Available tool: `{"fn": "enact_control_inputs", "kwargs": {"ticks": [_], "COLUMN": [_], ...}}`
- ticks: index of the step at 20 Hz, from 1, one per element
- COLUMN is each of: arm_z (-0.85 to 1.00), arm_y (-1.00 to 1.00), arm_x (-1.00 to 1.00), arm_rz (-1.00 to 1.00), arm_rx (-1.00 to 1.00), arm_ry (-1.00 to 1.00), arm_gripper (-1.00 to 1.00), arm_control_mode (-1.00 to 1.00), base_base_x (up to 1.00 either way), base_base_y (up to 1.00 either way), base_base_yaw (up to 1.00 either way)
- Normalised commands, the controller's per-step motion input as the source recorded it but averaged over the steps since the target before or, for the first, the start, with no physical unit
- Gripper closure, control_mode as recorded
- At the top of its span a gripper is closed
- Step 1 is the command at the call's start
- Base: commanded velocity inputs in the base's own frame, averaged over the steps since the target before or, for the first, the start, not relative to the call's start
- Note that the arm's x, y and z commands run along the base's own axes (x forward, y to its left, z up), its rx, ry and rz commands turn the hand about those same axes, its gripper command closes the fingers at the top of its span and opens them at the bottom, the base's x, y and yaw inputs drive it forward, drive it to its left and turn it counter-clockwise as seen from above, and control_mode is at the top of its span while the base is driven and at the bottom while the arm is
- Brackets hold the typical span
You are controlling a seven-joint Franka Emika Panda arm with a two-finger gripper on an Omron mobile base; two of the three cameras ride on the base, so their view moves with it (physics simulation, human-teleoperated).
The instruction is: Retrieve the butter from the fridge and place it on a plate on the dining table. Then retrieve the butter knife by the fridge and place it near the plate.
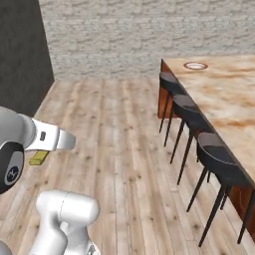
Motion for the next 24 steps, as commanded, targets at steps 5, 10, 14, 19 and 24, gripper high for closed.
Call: {"fn": "enact_control_inputs", "kwargs": {"ticks": [5, 10, 14, 19, 24], "arm_z": [0.00, 0.00, 0.00, 0.00, 0.00], "arm_y": [0.00, 0.00, 0.00, 0.00, 0.00], "arm_x": [0.00, 0.00, 0.00, 0.00, 0.00], "arm_rz": [0.00, 0.00, 0.00, 0.00, 0.00], "arm_rx": [0.00, 0.00, 0.00, 0.00, 0.00], "arm_ry": [0.00, 0.00, 0.00, 0.00, 0.00], "arm_gripper": [1.00, 1.00, 1.00, 1.00, 1.00], "arm_control_mode": [1.00, 1.00, 1.00, 1.00, 1.00], "base_base_x": [1.00, 0.96, 0.81, 0.66, 0.30], "base_base_y": [0.83, 0.90, 1.00, 0.88, 0.87], "base_base_yaw": [-0.59, -0.59, -0.51, -0.53, -0.51]}}
